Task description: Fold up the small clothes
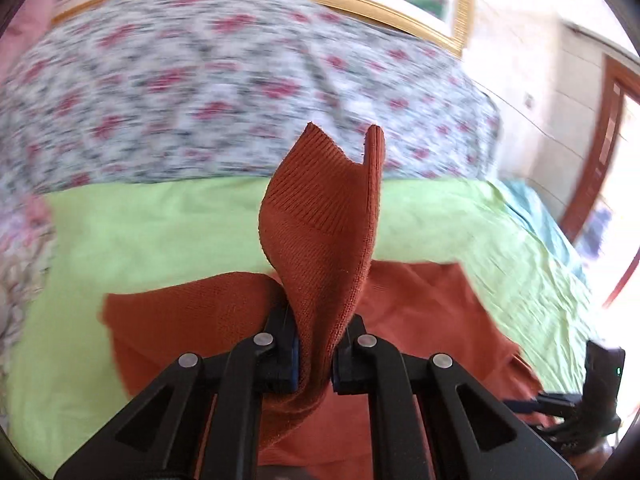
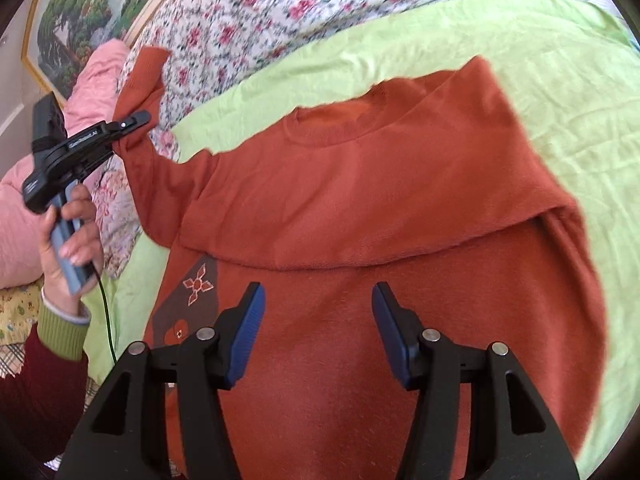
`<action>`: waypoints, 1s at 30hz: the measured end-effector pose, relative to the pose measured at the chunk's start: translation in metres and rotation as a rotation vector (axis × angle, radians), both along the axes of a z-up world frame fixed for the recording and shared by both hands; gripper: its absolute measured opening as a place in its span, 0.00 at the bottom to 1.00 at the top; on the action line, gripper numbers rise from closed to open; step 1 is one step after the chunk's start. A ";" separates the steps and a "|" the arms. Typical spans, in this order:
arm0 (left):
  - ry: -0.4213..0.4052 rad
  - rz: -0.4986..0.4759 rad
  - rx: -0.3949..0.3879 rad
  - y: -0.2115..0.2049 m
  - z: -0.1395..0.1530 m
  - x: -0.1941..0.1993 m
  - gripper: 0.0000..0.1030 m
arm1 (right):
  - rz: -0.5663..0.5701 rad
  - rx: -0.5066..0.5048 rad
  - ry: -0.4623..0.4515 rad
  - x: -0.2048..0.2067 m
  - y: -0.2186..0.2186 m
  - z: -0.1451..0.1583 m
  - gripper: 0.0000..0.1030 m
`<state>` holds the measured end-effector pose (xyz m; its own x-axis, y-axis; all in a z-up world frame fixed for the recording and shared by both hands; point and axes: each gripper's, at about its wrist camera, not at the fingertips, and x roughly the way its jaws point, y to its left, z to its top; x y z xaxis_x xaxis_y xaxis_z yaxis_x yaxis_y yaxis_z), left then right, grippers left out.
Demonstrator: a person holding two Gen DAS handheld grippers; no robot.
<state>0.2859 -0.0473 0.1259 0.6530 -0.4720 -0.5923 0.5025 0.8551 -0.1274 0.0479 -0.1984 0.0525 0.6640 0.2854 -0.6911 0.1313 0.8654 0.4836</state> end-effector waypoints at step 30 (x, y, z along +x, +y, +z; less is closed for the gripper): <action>0.127 0.130 0.236 0.028 -0.110 -0.069 0.62 | -0.120 0.041 -0.060 0.031 -0.053 0.006 0.55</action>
<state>0.2172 -0.0197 0.0154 0.6124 -0.2293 -0.7566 0.3799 0.9246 0.0273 0.0790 -0.2510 0.0585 0.7349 0.2282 -0.6386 0.2028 0.8246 0.5281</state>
